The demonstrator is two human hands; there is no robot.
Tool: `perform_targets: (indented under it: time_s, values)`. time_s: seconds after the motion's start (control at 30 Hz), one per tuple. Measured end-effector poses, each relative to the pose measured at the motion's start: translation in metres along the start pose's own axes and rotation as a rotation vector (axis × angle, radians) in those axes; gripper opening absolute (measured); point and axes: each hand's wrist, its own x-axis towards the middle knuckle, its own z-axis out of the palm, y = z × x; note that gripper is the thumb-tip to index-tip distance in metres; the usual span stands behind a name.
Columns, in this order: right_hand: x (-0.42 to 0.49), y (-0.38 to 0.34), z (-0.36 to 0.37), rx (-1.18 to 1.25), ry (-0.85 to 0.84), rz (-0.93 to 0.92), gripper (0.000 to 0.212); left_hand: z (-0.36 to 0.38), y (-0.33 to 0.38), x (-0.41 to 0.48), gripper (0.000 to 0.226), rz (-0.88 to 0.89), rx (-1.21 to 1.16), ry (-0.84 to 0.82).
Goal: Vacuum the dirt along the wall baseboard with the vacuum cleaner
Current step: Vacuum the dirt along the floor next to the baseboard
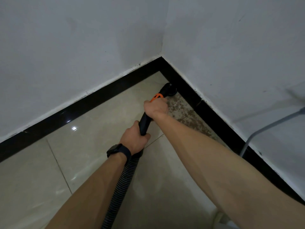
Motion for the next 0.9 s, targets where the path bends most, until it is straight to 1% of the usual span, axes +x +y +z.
perform_targets:
  time_s: [0.43, 0.67, 0.9]
  values:
    - [-0.006, 0.007, -0.001, 0.047, 0.016, 0.041, 0.067, -0.003, 0.0, -0.008, 0.026, 0.0, 0.053, -0.02]
    - [-0.006, 0.02, -0.004, 0.266, -0.006, 0.051, 0.066, -0.009, 0.004, -0.012, 0.027, 0.046, 0.204, 0.011]
    - [-0.021, 0.016, 0.007, 0.319, -0.044, 0.059, 0.066, -0.021, -0.008, -0.02, 0.026, 0.041, 0.202, -0.005]
